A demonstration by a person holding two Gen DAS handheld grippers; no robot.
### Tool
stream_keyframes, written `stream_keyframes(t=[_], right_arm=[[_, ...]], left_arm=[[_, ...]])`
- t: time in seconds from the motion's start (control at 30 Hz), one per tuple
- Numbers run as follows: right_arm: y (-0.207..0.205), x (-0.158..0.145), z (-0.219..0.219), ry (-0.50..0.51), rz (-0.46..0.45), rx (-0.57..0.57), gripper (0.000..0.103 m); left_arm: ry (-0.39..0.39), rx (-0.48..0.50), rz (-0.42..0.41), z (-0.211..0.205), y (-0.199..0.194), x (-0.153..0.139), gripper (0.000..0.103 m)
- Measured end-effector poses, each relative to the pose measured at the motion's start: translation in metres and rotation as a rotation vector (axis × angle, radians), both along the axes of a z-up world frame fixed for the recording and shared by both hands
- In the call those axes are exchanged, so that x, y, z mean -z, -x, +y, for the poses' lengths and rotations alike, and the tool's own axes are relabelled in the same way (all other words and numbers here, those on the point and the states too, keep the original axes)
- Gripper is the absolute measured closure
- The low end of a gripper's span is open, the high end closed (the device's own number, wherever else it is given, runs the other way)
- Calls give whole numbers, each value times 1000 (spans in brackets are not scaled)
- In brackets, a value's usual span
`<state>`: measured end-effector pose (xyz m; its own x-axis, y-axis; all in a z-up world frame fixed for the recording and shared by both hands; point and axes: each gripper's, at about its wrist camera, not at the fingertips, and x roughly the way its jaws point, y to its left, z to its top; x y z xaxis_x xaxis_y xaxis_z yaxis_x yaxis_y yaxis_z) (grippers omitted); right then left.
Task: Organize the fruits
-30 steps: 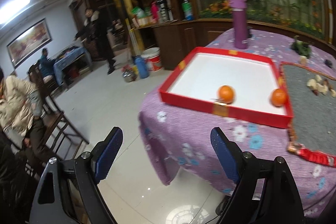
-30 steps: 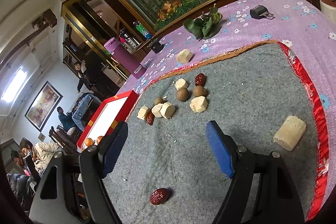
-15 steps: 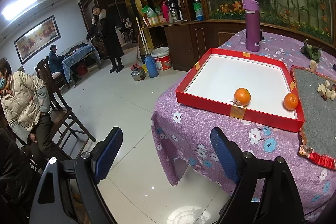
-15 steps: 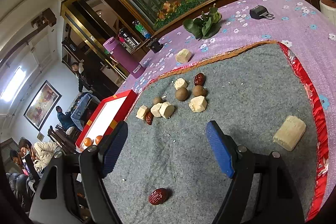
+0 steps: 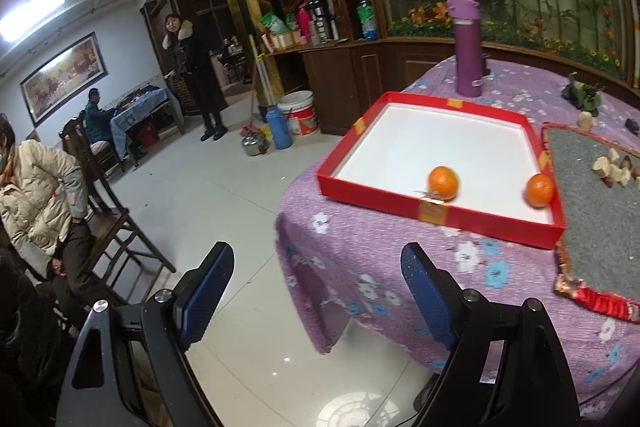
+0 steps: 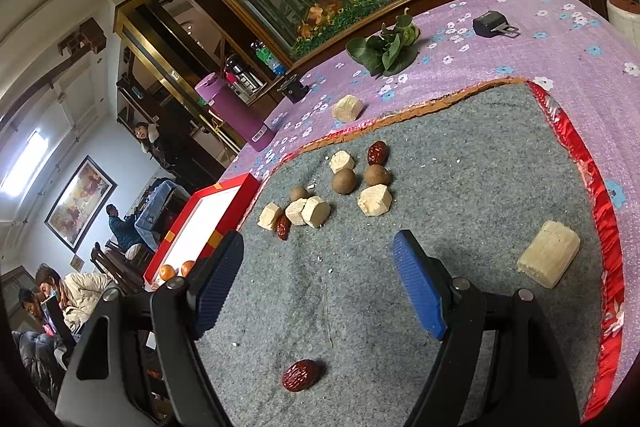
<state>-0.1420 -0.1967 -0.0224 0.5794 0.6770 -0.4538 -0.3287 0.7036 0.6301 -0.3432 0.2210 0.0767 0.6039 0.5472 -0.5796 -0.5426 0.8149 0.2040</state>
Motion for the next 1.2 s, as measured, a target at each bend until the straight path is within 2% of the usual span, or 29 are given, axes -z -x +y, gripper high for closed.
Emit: stream_keyframes(t=[0.27,1.2], right_arm=[[0,-1,-3,-1,-3,9,25],[-4,0,1,15,9,-1,25]], left_arm=[[1,76,26,-21,-4,8,17],[12,36,15,-15,-2,7,17]])
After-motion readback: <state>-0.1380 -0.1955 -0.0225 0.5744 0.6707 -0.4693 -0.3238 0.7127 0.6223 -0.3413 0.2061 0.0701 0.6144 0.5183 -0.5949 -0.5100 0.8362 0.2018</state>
